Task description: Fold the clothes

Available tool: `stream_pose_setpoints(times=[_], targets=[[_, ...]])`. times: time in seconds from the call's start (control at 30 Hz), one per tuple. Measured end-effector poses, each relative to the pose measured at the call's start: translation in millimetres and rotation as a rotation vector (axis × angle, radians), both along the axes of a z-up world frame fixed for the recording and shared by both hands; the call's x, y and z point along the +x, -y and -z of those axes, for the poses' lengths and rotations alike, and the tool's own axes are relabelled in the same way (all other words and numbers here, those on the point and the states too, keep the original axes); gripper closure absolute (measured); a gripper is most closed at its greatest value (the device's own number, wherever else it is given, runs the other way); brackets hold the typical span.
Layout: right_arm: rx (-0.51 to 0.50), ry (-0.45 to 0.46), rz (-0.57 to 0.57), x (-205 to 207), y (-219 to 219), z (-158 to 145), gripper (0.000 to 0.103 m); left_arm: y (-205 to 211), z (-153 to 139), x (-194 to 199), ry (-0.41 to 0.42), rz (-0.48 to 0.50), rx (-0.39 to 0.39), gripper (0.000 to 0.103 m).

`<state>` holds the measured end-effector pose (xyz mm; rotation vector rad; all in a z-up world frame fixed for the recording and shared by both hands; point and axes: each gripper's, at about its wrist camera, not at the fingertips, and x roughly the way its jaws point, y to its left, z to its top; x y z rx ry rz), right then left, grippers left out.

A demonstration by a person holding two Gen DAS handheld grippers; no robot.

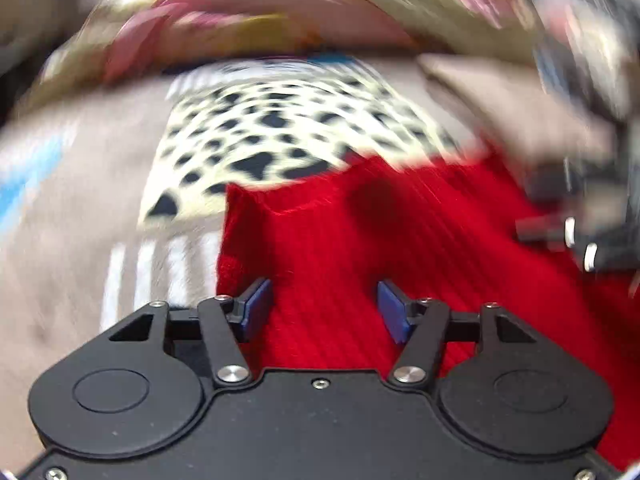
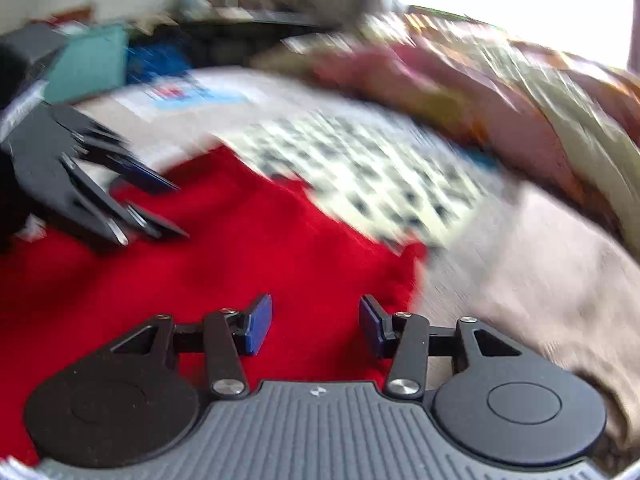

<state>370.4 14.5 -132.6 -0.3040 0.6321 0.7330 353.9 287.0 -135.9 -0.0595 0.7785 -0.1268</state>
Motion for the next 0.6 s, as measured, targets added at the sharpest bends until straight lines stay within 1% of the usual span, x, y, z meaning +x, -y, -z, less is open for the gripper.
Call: stream_pose_setpoints(times=[0.03, 0.07, 0.1, 0.13, 0.2, 0.23, 0.3, 0.37, 0.4, 0.43, 0.47, 0.5, 0.53, 0.57, 0.6], targets=[[0.034, -0.026, 0.031, 5.8, 12.1, 6.1, 0.05, -9.2, -1.9, -1.0, 0.006, -0.045, -0.014, 0.069], [0.085, -0.051, 0.058, 9.0, 25.3, 9.5, 0.05, -16.7, -2.3, -3.7, 0.013, -0.066, -0.036, 0.069], [0.109, -0.058, 0.078, 9.0, 33.6, 10.1, 0.049, -22.4, -1.1, -5.9, 0.016, -0.071, -0.075, 0.069], [0.109, -0.049, 0.086, 7.1, 35.3, 8.4, 0.046, -24.4, -1.2, -7.4, 0.018, -0.072, -0.091, 0.069], [0.107, -0.031, 0.102, 3.4, 38.7, 4.9, 0.046, -21.0, -7.7, -8.7, 0.033, -0.068, -0.072, 0.07], [0.106, -0.013, 0.1, 0.7, 37.8, 2.2, 0.046, -18.7, -13.6, -9.1, 0.063, -0.075, -0.069, 0.07], [0.093, 0.04, 0.042, -5.6, 24.0, -5.5, 0.047, -14.3, -23.9, -7.9, 0.115, -0.084, -0.061, 0.069], [0.049, 0.103, -0.014, -8.1, 5.0, -11.4, 0.047, -9.8, -26.9, 3.0, 0.134, -0.071, -0.05, 0.068], [0.026, 0.123, -0.033, -6.3, -5.0, -12.7, 0.047, -8.8, -22.8, 8.7, 0.118, -0.06, -0.035, 0.068], [0.01, 0.123, -0.04, 0.4, -12.7, -13.0, 0.047, -9.2, -14.2, 16.2, 0.073, -0.053, -0.019, 0.067], [-0.009, 0.107, -0.038, 8.4, -19.5, -11.3, 0.046, -9.5, -5.6, 23.8, 0.028, -0.047, -0.004, 0.067], [-0.009, 0.058, -0.015, 19.8, -20.1, -5.8, 0.044, -11.8, 1.5, 29.3, -0.002, -0.046, 0.002, 0.06], [0.029, -0.01, 0.019, 32.9, -13.4, 0.4, 0.033, -19.2, 3.7, 31.0, -0.009, -0.061, -0.029, 0.06], [0.067, -0.077, 0.054, 46.1, -6.8, 6.6, 0.031, -29.5, 0.9, 33.0, -0.028, -0.093, -0.095, 0.061], [0.108, -0.132, 0.083, 56.0, 0.8, 9.5, 0.033, -36.9, -3.9, 34.2, -0.042, -0.126, -0.142, 0.063]])
